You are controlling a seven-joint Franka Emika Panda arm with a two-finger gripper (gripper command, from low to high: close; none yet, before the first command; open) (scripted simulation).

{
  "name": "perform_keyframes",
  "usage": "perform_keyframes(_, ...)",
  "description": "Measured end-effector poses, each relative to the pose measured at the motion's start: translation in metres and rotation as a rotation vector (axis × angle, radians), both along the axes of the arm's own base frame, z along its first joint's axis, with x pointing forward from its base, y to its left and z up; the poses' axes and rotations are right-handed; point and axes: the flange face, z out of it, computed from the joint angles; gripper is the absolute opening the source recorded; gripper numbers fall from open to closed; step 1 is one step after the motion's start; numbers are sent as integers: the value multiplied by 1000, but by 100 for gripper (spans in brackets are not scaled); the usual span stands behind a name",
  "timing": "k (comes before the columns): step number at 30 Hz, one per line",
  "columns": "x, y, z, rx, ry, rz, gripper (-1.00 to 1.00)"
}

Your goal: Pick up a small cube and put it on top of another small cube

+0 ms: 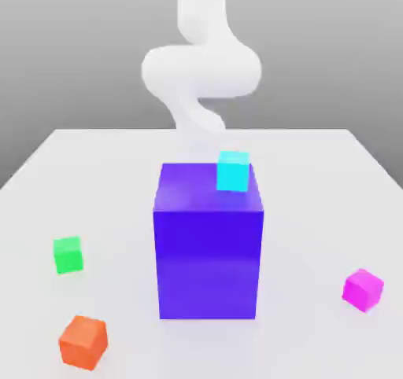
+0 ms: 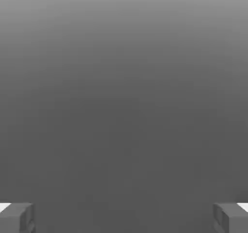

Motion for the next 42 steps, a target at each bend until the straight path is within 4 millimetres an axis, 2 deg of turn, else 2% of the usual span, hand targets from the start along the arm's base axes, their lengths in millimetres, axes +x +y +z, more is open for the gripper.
perform_keyframes(4, 34, 26, -48, -28, 74, 218, 0)
perform_keyframes(9, 64, 69, -112, -73, 150, 472, 0)
perform_keyframes(13, 77, 107, -166, -118, 201, 669, 0)
perform_keyframes(17, 80, 146, -220, -172, 245, 860, 0)
perform_keyframes(24, 63, 207, -313, -293, 304, 1182, 0)
perform_keyframes(30, 30, 252, -384, -430, 335, 1460, 0)
perform_keyframes(36, -3, 271, -444, -596, 353, 1707, 0)
perform_keyframes(42, -33, 279, -487, -795, 353, 1940, 0)
